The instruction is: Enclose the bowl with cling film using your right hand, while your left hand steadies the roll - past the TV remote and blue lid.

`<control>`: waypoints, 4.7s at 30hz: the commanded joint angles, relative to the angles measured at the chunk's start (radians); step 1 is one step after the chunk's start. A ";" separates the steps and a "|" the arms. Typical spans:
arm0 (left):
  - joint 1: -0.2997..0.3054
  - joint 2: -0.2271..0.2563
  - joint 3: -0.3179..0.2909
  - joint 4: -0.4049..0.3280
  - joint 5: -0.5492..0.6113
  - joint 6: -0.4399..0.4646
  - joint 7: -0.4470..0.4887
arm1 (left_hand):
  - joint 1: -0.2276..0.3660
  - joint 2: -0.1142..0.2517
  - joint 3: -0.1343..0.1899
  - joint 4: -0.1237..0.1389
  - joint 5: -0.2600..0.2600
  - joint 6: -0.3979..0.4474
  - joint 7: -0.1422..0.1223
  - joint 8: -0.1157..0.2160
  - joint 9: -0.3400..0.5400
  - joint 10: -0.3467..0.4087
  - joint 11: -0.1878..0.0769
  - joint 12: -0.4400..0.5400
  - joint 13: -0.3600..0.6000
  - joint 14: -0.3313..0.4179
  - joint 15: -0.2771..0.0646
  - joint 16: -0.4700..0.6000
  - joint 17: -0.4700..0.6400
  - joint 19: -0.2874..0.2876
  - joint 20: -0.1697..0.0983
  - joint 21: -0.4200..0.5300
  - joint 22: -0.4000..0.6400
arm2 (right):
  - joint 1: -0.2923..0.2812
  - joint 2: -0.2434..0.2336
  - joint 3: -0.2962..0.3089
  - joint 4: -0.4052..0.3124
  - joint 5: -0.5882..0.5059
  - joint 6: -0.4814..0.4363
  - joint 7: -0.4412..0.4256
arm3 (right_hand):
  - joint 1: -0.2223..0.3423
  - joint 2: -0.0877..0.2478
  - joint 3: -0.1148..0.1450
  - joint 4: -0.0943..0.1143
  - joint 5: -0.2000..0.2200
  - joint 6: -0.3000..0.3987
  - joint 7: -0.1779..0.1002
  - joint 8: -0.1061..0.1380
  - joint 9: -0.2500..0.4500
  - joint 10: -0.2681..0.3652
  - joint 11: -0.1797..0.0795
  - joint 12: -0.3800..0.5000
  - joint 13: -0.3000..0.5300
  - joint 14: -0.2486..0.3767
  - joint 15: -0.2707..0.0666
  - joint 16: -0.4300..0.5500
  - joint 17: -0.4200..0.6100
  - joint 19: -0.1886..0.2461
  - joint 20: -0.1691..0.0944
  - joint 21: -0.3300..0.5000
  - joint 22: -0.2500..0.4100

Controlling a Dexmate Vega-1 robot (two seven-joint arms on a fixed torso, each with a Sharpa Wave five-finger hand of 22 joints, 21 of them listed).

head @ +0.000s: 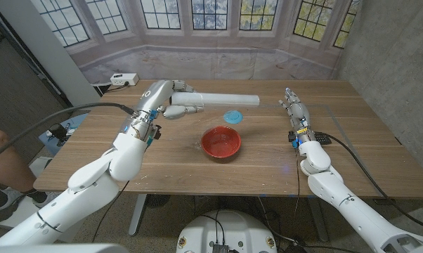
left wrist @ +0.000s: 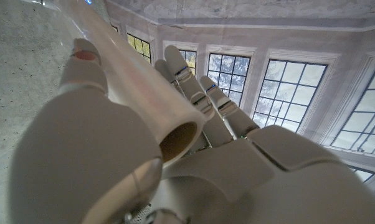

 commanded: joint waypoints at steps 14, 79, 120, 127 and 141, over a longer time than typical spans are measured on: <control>-0.037 -0.056 0.044 0.023 -0.065 -0.118 -0.061 | 0.247 0.261 -0.011 0.001 0.010 0.004 0.010 0.006 0.006 0.012 0.007 -0.009 0.011 0.004 0.001 -0.004 0.004 -0.006 0.002 -0.001 0.004 | -0.025 -0.004 0.013 -0.040 -0.032 0.000 -0.041 | 0.009 0.002 -0.001 0.001 0.003 0.003 0.003 0.003 0.004 0.001 -0.004 0.004 0.002 0.007 -0.042 0.004 0.003 0.006 0.003 0.003 0.004; -0.095 -0.119 0.207 -0.005 -0.312 -0.199 -0.245 | 0.221 0.273 -0.024 0.008 0.013 0.002 0.022 0.012 0.007 0.021 0.022 -0.032 0.027 0.000 0.012 -0.008 0.015 -0.003 0.015 0.001 0.004 | -0.067 -0.052 0.046 -0.135 -0.084 -0.026 -0.076 | 0.010 0.003 -0.002 0.002 0.003 0.000 0.003 0.003 0.004 -0.004 -0.004 0.003 0.002 0.007 -0.042 0.004 0.003 0.008 0.002 0.003 0.004; 0.100 -0.046 0.076 -0.069 -0.427 -0.154 -0.209 | 0.194 0.276 -0.026 0.014 0.015 0.001 0.030 0.013 0.007 0.026 0.027 -0.042 0.036 -0.001 0.018 -0.013 0.016 0.002 0.025 0.002 0.004 | -0.085 -0.081 0.047 -0.189 -0.105 -0.079 -0.079 | 0.011 0.003 -0.002 0.002 0.003 -0.003 0.004 0.002 0.004 -0.008 -0.003 0.003 0.002 0.006 -0.043 0.004 0.003 0.008 0.003 0.003 0.004; 0.140 -0.053 0.034 -0.066 -0.429 -0.159 -0.189 | 0.191 0.278 -0.025 0.015 0.016 0.002 0.029 0.014 0.007 0.024 0.028 -0.045 0.038 -0.002 0.020 -0.014 0.015 0.002 0.026 0.002 0.004 | -0.057 -0.076 0.026 -0.180 -0.111 -0.096 -0.069 | 0.011 0.002 -0.002 0.002 0.003 -0.005 0.003 0.002 0.004 -0.009 -0.004 0.002 0.002 0.006 -0.044 0.004 0.003 0.008 0.003 0.003 0.004; 0.146 -0.063 0.004 -0.040 -0.433 -0.179 -0.200 | 0.186 0.277 -0.025 0.014 0.017 0.000 0.029 0.014 0.007 0.023 0.028 -0.049 0.041 -0.004 0.021 -0.017 0.014 0.003 0.024 0.002 0.004 | -0.047 -0.081 0.007 -0.200 -0.130 -0.118 -0.073 | 0.011 0.003 -0.002 0.003 0.003 -0.005 0.003 0.002 0.004 -0.010 -0.003 0.003 0.002 0.006 -0.043 0.004 0.003 0.008 0.003 0.003 0.004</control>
